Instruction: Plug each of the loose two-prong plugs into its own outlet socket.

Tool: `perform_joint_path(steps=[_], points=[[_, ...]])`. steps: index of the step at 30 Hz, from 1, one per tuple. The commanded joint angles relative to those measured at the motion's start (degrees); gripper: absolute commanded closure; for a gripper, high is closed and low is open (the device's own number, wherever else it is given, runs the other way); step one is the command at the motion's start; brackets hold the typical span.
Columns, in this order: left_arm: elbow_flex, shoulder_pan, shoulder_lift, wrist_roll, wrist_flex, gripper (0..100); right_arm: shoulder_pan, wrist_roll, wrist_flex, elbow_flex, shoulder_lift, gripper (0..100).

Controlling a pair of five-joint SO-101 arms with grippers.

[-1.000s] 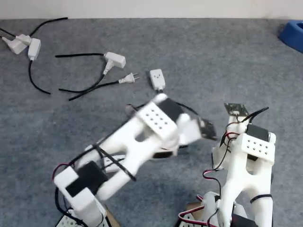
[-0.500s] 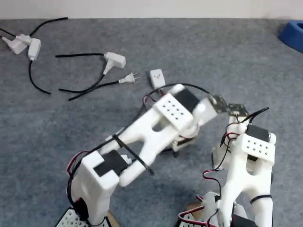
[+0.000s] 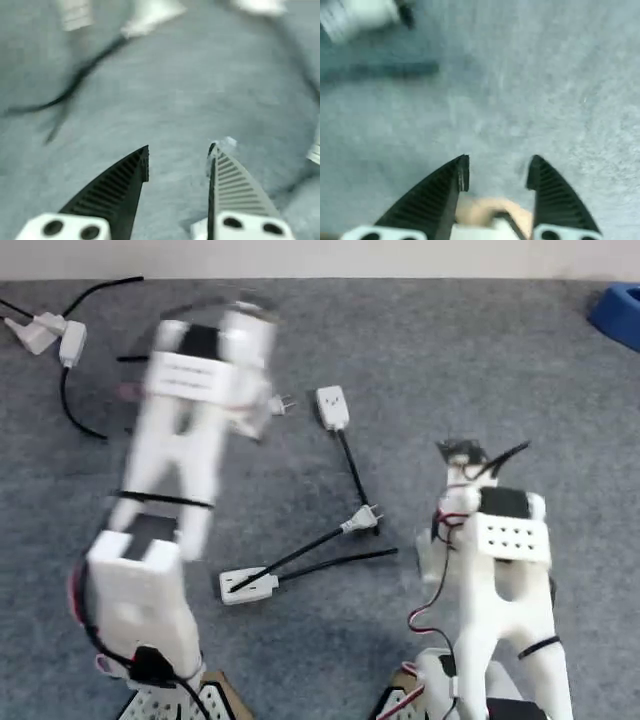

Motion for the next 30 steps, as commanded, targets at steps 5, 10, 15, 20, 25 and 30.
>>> perform_joint_path(steps=[5, 10, 15, 20, 25, 30], points=[[-2.24, -11.47, -0.66, 9.41, 0.44, 80, -16.22, -33.58, -8.57, -4.97, -0.92, 84.6], [-2.15, -12.0, -0.66, 15.74, 2.2, 80, -23.08, -42.9, -20.44, -4.79, -0.84, 84.5], [0.22, -12.53, -0.57, 19.69, 2.46, 80, -25.27, -50.37, -31.16, -0.57, 2.95, 76.4], [1.01, -13.32, -0.57, 19.69, 2.46, 80, -25.36, -61.89, -37.14, 2.59, 7.52, 76.1], [0.66, -16.75, -0.57, 19.6, 2.46, 80, -25.36, -63.47, -37.58, 2.42, 9.36, 76.1], [0.75, -18.51, -0.57, 19.6, 2.46, 80, -25.27, -69.45, -38.64, 2.95, 9.98, 76.1]])
